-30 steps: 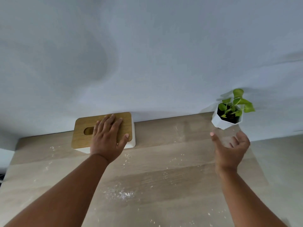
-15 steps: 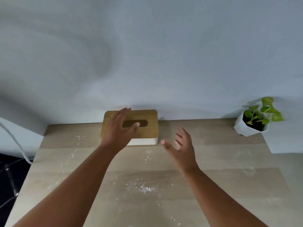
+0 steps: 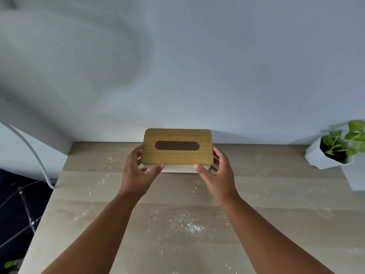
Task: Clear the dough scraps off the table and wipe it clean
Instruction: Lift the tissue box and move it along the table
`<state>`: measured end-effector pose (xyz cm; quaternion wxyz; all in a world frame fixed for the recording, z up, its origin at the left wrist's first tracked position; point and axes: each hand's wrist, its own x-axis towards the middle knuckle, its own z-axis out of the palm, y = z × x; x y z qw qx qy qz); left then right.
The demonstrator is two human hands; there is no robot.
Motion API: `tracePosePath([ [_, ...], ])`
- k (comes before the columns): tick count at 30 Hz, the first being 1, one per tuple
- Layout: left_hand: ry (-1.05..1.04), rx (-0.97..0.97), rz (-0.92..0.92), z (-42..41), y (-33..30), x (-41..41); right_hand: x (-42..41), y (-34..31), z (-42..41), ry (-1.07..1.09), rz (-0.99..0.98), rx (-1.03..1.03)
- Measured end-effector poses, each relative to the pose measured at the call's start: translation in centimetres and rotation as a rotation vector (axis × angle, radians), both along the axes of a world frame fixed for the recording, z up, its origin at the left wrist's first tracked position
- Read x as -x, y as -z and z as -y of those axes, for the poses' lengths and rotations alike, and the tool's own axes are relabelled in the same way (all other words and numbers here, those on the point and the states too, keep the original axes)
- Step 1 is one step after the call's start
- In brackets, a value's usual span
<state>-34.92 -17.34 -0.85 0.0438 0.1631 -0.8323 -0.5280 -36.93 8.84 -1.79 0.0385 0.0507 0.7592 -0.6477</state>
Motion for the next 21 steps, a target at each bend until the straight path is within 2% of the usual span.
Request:
tracePosePath([
  [11,-0.010,-0.017,-0.017,-2.4,-1.0,-0.1,-0.4,-0.8,-2.0,0.048,-0.025,0.025],
  [21,0.029,-0.076,-0.041,-10.0,-2.4,-0.1,-1.3,-2.7,-9.9,0.117,-0.054,-0.031],
])
